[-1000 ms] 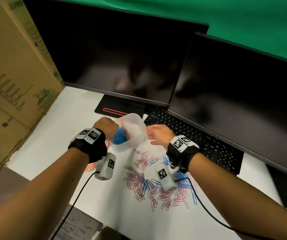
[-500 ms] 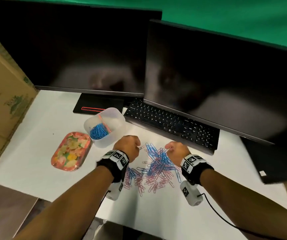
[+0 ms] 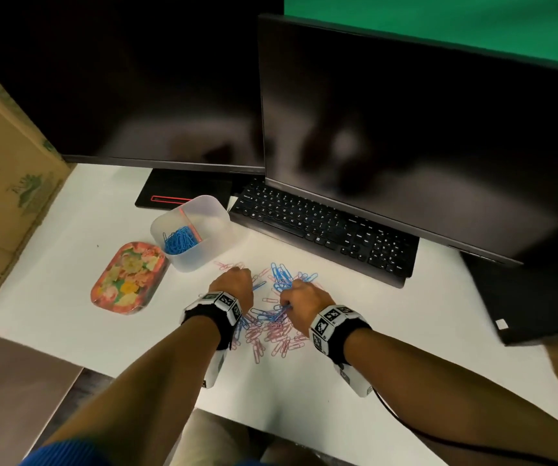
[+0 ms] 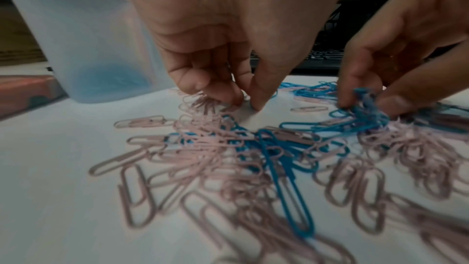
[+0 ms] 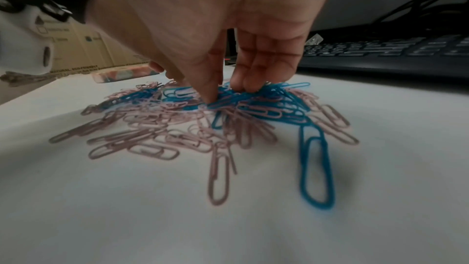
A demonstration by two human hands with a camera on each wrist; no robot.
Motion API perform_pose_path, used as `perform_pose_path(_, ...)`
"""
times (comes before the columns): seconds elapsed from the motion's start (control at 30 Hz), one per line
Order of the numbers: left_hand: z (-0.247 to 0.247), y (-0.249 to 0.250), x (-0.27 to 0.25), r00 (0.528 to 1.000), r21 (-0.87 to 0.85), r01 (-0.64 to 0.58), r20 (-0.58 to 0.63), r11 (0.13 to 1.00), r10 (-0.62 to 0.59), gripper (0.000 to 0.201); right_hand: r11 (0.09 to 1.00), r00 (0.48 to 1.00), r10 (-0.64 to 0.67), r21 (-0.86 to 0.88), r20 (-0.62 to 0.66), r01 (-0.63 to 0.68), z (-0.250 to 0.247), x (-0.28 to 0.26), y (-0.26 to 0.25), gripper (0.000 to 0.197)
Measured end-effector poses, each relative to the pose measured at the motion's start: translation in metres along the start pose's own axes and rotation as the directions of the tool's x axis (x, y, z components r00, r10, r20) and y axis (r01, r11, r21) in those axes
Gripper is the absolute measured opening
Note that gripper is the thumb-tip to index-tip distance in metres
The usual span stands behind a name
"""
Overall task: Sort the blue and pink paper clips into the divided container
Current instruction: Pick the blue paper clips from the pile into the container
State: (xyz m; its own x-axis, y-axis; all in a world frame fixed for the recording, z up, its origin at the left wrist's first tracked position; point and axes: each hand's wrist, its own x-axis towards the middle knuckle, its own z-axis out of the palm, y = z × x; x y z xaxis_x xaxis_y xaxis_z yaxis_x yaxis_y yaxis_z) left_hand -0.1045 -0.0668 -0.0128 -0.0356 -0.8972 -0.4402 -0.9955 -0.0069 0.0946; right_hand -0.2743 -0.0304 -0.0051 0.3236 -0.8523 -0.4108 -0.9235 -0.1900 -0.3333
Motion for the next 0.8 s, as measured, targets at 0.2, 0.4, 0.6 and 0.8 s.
perform_pose_path(0.2,-0.007,-0.013,-0.017,0.988,-0.408,-0.009,-0.143,0.913,-0.054,0.011,0.953,0.991,0.076,0.302,-0.110,-0.039,-0.009,-0.008,0.015,0.007)
perform_pose_path(0.4,-0.008,-0.034,-0.038,0.987,-0.861,0.071,-0.013,0.504,-0.162,0.041,0.905,0.986,0.164,0.401,-0.018,-0.143,-0.025,-0.017,0.036,0.011)
perform_pose_path(0.6,-0.008,-0.042,-0.058,0.946,-0.925,0.215,0.276,-0.312,-0.167,0.027,0.843,0.977,0.139,0.498,0.162,-0.203,-0.024,-0.024,0.043,0.011)
perform_pose_path(0.8,-0.006,-0.043,-0.064,0.937,-0.825,0.255,0.340,-0.505,-0.083,0.014,0.667,0.964,0.186,0.696,0.192,-0.268,-0.024,-0.022,0.042,0.005)
